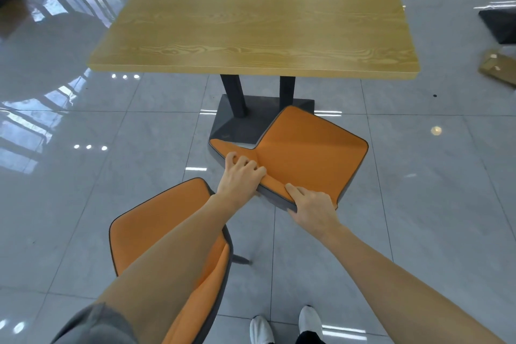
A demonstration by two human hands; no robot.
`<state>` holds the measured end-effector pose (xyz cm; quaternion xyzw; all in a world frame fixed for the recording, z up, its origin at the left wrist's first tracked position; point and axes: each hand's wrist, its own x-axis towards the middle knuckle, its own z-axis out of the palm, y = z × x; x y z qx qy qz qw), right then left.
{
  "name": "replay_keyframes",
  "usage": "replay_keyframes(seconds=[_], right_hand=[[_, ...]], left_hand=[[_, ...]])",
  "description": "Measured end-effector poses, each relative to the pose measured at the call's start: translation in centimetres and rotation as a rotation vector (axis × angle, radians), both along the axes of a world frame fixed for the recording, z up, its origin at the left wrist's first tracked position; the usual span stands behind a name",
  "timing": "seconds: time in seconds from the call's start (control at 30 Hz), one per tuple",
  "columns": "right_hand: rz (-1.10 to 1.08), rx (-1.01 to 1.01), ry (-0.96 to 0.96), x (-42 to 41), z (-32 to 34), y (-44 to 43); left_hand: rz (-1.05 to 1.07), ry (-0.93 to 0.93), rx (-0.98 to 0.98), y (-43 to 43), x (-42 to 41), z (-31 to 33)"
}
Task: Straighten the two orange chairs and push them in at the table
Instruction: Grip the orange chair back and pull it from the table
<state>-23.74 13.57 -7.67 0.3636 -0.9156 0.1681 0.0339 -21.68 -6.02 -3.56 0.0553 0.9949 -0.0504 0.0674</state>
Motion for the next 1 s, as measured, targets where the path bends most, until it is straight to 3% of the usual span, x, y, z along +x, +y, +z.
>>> replay_keyframes(seconds=[0.27,0.5,0.73,1.0], right_hand=[[-0.004,0.039,-0.009,0.6,0.2,0.4],[-0.034,0.213,-0.171,1.6,3.0,0.5],[0.095,0.225,0.081,3.8,6.9,-0.6],[0.36,0.102,0.093,11.0,11.7,-5.2]], left_hand=[[0.008,-0.008,-0.045,0.7,0.3,0.4],[0.106,-0.033,-0.104,3.0,2.2,1.9],[0.251,0.099,-0.09,4.3,7.3,5.8],[0.468,0.222,-0.005,2.7,18.2,10.1]])
